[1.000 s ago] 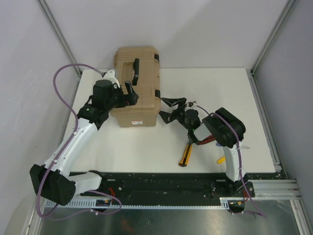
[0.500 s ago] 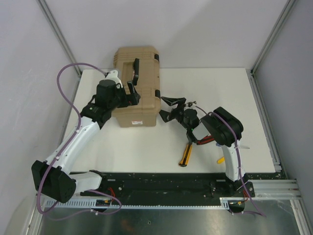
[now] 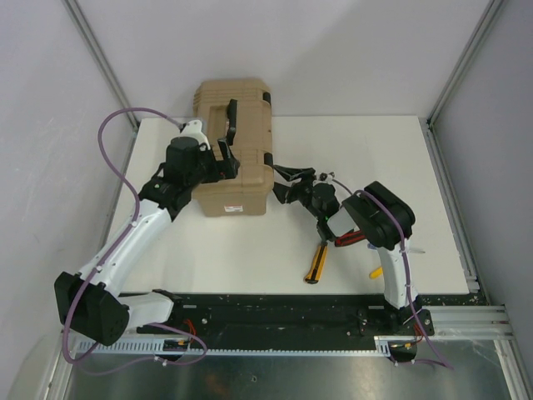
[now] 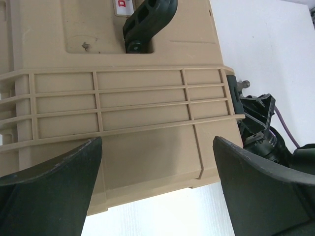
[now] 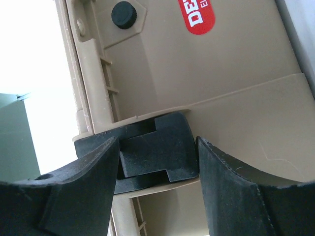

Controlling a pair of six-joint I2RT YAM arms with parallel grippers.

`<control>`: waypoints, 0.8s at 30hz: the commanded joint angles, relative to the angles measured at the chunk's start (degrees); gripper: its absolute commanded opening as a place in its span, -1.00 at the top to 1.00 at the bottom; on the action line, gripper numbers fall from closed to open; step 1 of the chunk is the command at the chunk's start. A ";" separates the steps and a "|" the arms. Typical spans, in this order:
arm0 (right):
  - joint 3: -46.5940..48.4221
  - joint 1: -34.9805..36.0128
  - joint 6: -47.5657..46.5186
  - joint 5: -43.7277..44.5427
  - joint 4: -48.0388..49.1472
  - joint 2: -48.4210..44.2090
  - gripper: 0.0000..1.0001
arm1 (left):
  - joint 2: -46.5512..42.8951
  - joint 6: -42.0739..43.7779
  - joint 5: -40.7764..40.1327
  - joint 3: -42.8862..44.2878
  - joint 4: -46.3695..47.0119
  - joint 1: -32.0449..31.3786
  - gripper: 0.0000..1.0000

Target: Pack the tool kit

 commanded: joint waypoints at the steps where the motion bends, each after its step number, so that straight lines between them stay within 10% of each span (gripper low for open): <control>1: 1.68 -0.10 0.38 -0.11 17.52 -3.27 -0.19 | 0.58 -0.09 -1.18 -1.47 -1.24 -0.72 -0.99; 24: 1.68 -0.89 -3.23 -4.17 13.28 -5.55 0.43 | 1.31 1.04 -3.32 -3.46 -1.25 -1.76 -0.99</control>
